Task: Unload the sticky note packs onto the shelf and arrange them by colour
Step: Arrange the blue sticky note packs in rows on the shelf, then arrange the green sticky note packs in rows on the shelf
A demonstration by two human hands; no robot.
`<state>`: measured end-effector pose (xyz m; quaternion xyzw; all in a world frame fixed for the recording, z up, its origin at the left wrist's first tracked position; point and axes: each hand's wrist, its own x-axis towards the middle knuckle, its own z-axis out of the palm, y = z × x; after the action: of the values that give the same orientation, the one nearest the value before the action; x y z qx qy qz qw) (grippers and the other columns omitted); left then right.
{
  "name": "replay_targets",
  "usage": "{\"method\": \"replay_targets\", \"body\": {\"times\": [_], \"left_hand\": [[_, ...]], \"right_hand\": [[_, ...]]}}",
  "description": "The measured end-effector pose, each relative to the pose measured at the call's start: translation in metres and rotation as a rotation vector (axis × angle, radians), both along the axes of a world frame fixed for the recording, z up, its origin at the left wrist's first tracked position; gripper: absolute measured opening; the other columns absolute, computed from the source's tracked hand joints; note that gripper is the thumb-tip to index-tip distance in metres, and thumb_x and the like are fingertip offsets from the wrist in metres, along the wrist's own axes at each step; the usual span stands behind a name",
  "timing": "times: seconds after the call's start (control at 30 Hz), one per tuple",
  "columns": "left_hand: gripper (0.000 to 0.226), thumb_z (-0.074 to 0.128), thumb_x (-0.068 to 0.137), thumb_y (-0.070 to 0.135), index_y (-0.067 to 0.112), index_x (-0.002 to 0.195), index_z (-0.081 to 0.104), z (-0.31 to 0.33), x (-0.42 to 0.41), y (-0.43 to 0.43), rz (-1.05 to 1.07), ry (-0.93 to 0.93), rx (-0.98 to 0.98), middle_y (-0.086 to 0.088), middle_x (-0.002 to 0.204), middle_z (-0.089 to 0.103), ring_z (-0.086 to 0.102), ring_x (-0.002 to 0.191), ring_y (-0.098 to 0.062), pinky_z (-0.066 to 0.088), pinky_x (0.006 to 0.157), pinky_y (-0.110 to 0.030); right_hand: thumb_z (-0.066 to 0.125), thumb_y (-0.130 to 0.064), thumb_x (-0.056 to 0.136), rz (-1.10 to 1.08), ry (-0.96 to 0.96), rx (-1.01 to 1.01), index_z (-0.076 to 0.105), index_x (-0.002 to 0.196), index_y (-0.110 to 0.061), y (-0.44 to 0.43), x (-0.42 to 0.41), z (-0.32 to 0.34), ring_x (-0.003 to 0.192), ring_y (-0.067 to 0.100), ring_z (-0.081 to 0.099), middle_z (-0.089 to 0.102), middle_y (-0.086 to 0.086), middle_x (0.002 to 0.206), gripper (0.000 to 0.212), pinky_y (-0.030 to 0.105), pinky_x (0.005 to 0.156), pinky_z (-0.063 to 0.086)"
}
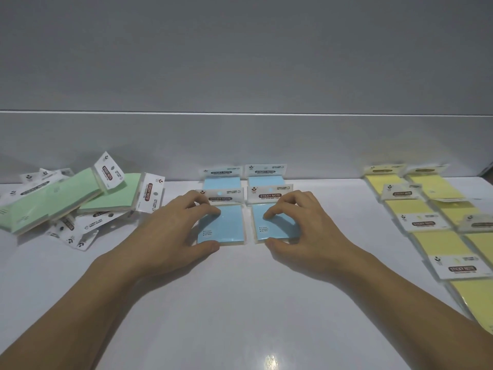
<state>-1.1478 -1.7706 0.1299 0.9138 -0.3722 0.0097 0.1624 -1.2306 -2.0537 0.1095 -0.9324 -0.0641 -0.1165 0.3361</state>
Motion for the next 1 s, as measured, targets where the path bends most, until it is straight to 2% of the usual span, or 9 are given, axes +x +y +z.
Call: {"method": "replay_targets", "body": {"times": [0.27, 0.33, 0.4, 0.5, 0.6, 0.77, 0.83, 0.93, 1.0], "left_hand": [[0.061, 0.062, 0.085, 0.063, 0.039, 0.139, 0.048, 0.006, -0.005, 0.0, -0.002, 0.05, 0.012, 0.023, 0.137, 0.037, 0.047, 0.12, -0.005, 0.053, 0.088, -0.034], [0.063, 0.061, 0.086, 0.064, 0.038, 0.141, 0.045, 0.012, -0.008, 0.002, -0.011, 0.043, 0.05, 0.023, 0.14, 0.035, 0.05, 0.119, -0.007, 0.054, 0.089, -0.038], [0.064, 0.056, 0.087, 0.067, 0.04, 0.143, 0.043, 0.021, -0.011, 0.012, -0.026, -0.002, 0.068, 0.025, 0.141, 0.034, 0.054, 0.117, -0.008, 0.054, 0.088, -0.04], [0.058, 0.045, 0.089, 0.072, 0.045, 0.14, 0.043, 0.037, -0.019, 0.049, -0.097, -0.028, 0.023, 0.031, 0.139, 0.036, 0.056, 0.115, -0.004, 0.052, 0.091, -0.035], [0.049, 0.05, 0.092, 0.065, 0.042, 0.135, 0.053, 0.052, -0.02, 0.104, -0.126, -0.013, -0.011, 0.029, 0.136, 0.045, 0.052, 0.122, 0.001, 0.049, 0.099, -0.032], [0.033, 0.063, 0.093, 0.041, 0.029, 0.124, 0.064, 0.055, 0.001, 0.18, 0.118, -0.13, -0.087, 0.013, 0.124, 0.058, 0.059, 0.115, -0.013, 0.051, 0.093, -0.039], [0.039, 0.064, 0.093, 0.038, 0.025, 0.13, 0.062, 0.048, 0.016, 0.199, 0.281, -0.132, -0.096, 0.004, 0.131, 0.057, 0.055, 0.121, -0.022, 0.049, 0.096, -0.041], [0.064, 0.056, 0.094, 0.053, 0.028, 0.15, 0.039, 0.031, 0.037, 0.213, 0.533, -0.006, -0.043, -0.005, 0.155, 0.036, 0.034, 0.143, -0.03, 0.037, 0.11, -0.049], [0.073, 0.039, 0.095, 0.067, 0.035, 0.158, 0.021, 0.016, 0.046, 0.216, 0.607, 0.108, -0.067, -0.006, 0.166, 0.018, 0.014, 0.153, -0.027, 0.023, 0.119, -0.055]], "right_hand": [[0.071, -0.04, 0.071, -0.024, 0.05, 0.012, 0.061, 0.112, -0.048, -0.001, -0.008, 0.005, 0.134, -0.001, 0.038, 0.045, -0.028, 0.123, 0.044, 0.0, 0.081, 0.043], [0.077, -0.039, 0.072, -0.007, -0.028, -0.074, 0.064, 0.112, -0.042, -0.003, -0.01, 0.015, 0.128, 0.004, 0.044, 0.05, -0.023, 0.12, 0.043, 0.01, 0.09, 0.046], [0.077, -0.041, 0.079, 0.033, -0.089, -0.162, 0.068, 0.114, -0.031, -0.006, -0.008, 0.028, 0.12, 0.011, 0.049, 0.056, -0.012, 0.117, 0.037, 0.029, 0.098, 0.047], [0.067, -0.047, 0.088, 0.056, -0.142, -0.275, 0.07, 0.115, -0.027, 0.001, -0.002, 0.047, 0.114, 0.015, 0.05, 0.058, -0.008, 0.115, 0.033, 0.034, 0.096, 0.046], [0.065, -0.047, 0.087, 0.092, -0.154, -0.327, 0.068, 0.115, -0.027, 0.031, 0.007, 0.058, 0.11, 0.016, 0.051, 0.059, -0.008, 0.115, 0.035, 0.035, 0.094, 0.045], [0.061, -0.048, 0.093, 0.111, -0.086, -0.185, 0.065, 0.115, -0.03, 0.117, 0.032, 0.061, 0.102, 0.01, 0.056, 0.061, -0.014, 0.109, 0.029, 0.031, 0.091, 0.045], [0.061, -0.045, 0.095, 0.08, -0.051, -0.124, 0.063, 0.115, -0.031, 0.157, 0.046, 0.058, 0.098, 0.008, 0.057, 0.062, -0.013, 0.107, 0.025, 0.032, 0.087, 0.047], [0.059, -0.045, 0.096, -0.024, -0.043, -0.11, 0.061, 0.121, -0.028, 0.211, 0.073, 0.056, 0.109, 0.016, 0.054, 0.058, -0.006, 0.116, 0.03, 0.037, 0.093, 0.045], [0.054, -0.052, 0.096, -0.104, -0.034, -0.119, 0.057, 0.132, -0.027, 0.242, 0.092, 0.057, 0.122, 0.025, 0.047, 0.054, 0.0, 0.129, 0.044, 0.041, 0.102, 0.042]]}}
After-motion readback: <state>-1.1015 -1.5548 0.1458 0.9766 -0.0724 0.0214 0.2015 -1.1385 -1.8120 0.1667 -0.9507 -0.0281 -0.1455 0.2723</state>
